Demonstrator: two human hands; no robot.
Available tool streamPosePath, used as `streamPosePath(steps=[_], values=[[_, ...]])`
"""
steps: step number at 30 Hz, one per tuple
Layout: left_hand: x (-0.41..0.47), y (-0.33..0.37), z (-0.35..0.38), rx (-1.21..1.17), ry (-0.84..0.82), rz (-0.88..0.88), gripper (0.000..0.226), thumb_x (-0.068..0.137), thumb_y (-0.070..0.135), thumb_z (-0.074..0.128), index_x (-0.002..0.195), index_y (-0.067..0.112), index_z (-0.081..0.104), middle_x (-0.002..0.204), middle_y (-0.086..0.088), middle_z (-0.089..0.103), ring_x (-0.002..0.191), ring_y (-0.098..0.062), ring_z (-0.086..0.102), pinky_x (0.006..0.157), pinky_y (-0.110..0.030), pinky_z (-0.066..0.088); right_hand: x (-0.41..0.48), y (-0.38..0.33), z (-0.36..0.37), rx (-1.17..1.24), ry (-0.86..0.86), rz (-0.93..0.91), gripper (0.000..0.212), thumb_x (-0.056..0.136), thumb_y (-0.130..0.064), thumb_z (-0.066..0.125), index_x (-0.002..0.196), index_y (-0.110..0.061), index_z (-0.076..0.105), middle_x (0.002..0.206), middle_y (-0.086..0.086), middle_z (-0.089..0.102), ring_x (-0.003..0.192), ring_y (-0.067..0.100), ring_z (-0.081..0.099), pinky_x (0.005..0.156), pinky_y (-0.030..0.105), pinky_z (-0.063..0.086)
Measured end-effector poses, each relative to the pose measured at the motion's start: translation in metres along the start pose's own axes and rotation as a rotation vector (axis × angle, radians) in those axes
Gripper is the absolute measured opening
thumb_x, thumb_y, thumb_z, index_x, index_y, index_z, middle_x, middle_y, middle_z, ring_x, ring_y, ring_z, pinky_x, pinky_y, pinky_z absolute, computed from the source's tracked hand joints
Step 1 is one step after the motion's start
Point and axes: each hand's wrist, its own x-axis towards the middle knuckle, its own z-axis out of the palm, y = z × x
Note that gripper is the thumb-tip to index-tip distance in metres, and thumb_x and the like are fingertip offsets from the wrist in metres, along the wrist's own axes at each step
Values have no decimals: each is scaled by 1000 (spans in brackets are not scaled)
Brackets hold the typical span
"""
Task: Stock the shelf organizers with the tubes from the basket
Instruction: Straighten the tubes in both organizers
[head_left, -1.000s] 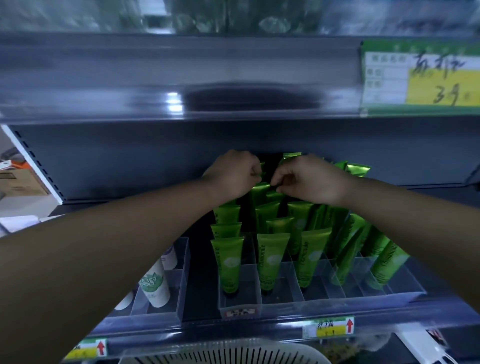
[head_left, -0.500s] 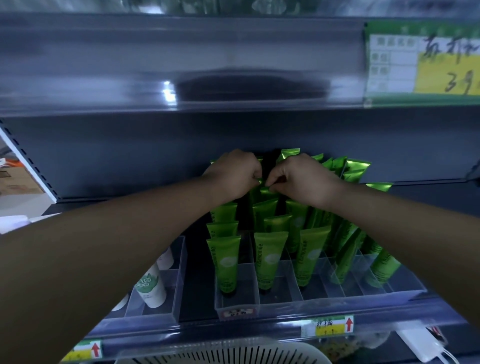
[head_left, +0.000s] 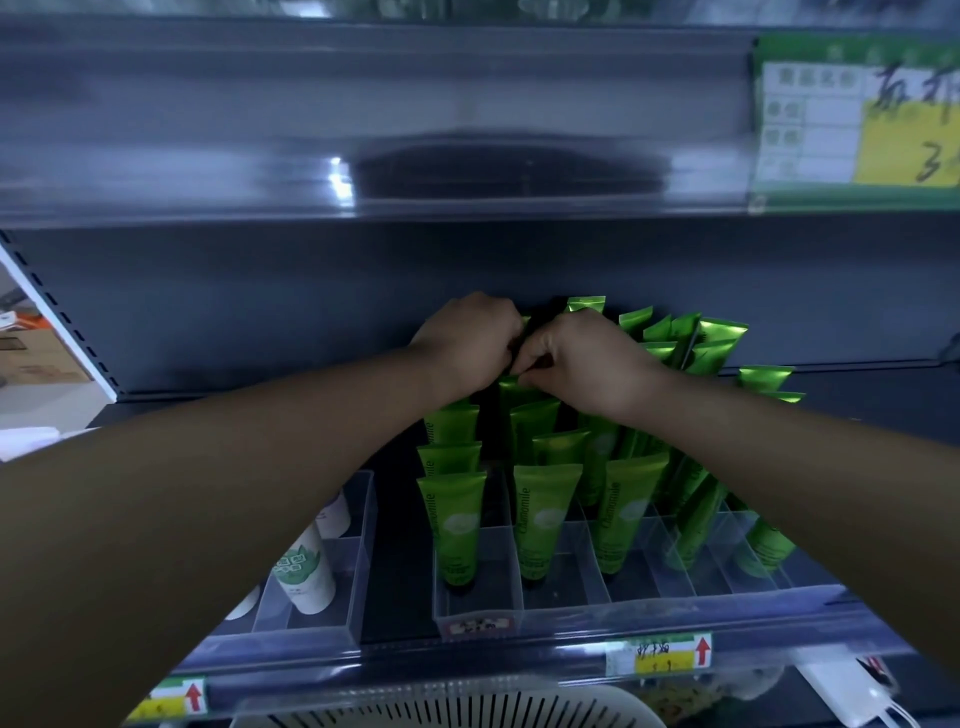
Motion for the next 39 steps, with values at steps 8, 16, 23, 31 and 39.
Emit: streamPosePath(steps=[8,16,23,31,39], values=[[3,0,1,-23,-26,-27,37,79,12,61,51,23,41,78,-12,61,79,-31,61,61,-30,39,-2,2,3,29,34,0,13,79,-14,71,91,-15,76,94,2,74,87,14,65,76,17,43],[-2,-2,-4,-74,-35,11,17,84,16,62,67,17,62,81,-10,66,80,-27,62,65,-27,41,-7,3,-7,65,57,22,17,78,-18,74,95,-15,75,94,1,74,85,12,66,76,20,46],[-14,-2,-29,-141,78,27,23,85,17,63,107,14,69,106,-1,71,100,-17,63,87,-22,47,-20,5,-34,127,130,91,14,79,-15,73,92,-14,75,86,3,73,79,10,65,75,20,48],[-51,16,-33,-248,32,34,15,81,24,70,94,16,72,96,1,72,88,-9,65,82,-24,52,-54,0,-41,140,-24,86,11,78,-19,73,89,-21,76,72,-13,67,67,-14,55,60,-2,39],[-49,28,-18,-172,-103,35,24,80,19,71,103,11,71,101,-4,72,94,-15,65,84,-29,52,-63,-13,-25,59,-174,78,20,80,-17,71,100,-18,74,95,-3,73,81,3,61,74,15,45]])
